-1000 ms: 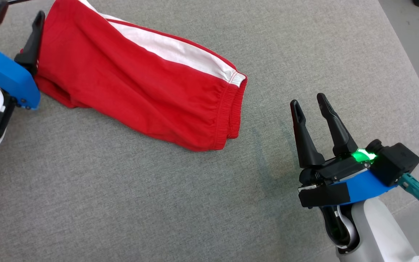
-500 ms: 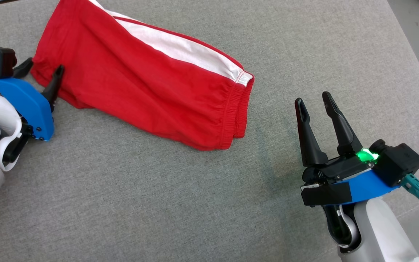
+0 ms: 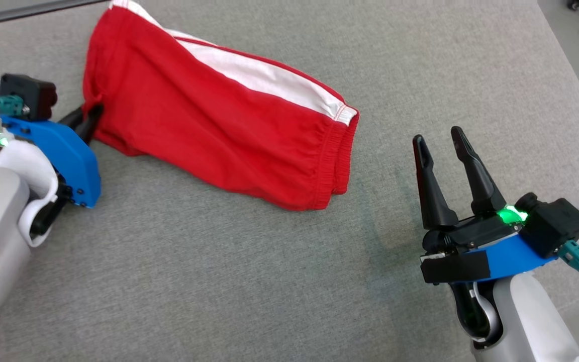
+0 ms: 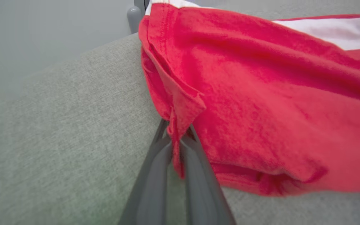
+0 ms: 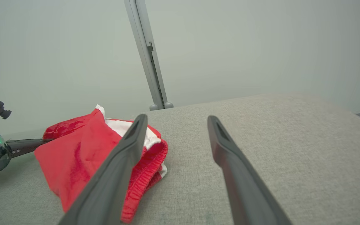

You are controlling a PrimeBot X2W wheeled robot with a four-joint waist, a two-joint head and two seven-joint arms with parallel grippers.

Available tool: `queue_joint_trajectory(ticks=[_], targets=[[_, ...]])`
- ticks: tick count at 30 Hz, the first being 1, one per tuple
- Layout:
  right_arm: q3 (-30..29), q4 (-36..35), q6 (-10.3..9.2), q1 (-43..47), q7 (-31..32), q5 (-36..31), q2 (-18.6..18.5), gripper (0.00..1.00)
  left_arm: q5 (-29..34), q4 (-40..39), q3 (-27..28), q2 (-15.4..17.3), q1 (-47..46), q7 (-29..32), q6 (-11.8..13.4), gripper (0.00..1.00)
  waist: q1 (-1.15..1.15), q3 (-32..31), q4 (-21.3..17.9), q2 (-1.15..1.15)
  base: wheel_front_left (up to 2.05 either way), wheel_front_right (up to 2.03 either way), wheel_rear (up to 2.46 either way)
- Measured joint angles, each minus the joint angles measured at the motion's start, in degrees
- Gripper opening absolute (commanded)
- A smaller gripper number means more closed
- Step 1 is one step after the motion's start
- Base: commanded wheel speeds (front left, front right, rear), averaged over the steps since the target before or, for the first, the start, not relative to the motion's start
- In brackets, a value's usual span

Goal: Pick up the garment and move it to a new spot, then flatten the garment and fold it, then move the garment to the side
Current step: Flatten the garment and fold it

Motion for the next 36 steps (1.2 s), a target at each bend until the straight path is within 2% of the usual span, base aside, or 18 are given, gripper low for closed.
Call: queue_joint_trajectory(ticks=[7,19,24,32,33,34,36], targets=[[-2.1,0.5,0.00,2.3,0.0,0.1,-0.1,1.00,-1.5,-4.2,1.3,-1.1,3.3,-5.4,1.3,0.00,0.00,-4.0,3.1,0.00,0.00,0.00,0.00],[-6.8,1.6,0.00,6.7,0.0,-0.2,-0.8,1.00,-5.4,-13.0,2.9,-2.0,17.0,-13.9,6.2,0.00,0.00,-9.9,10.4,0.00,0.00,0.00,0.00],[-8.0,1.5,0.00,8.4,0.6,-0.5,-1.0,1.00,-6.7,-16.8,3.0,-2.3,23.0,-16.0,8.7,0.00,-0.01,-11.2,13.1,0.00,0.00,0.00,0.00],[-8.3,0.8,0.00,9.4,2.4,-1.0,-1.4,1.00,-7.7,-18.0,2.5,-3.6,29.4,-17.4,10.5,0.00,-0.01,-12.1,15.7,0.00,0.00,0.00,0.00],[-8.3,0.8,0.00,9.5,2.4,-1.0,-1.5,1.00,-7.3,-17.8,2.6,-3.9,29.6,-17.6,10.6,0.42,-0.01,-12.3,15.8,0.00,0.00,0.00,0.00],[-8.3,0.8,0.00,9.6,2.6,-1.0,-1.5,1.00,-7.2,-17.5,3.0,-4.3,29.7,-18.1,11.0,1.00,-0.01,-12.4,15.9,0.00,0.00,0.00,0.00],[-8.2,0.8,0.00,9.6,2.9,-1.0,-1.5,1.00,-5.8,-17.0,3.6,-4.9,29.7,-18.6,11.5,1.00,-0.01,-12.9,16.0,0.00,0.00,0.00,0.00]])
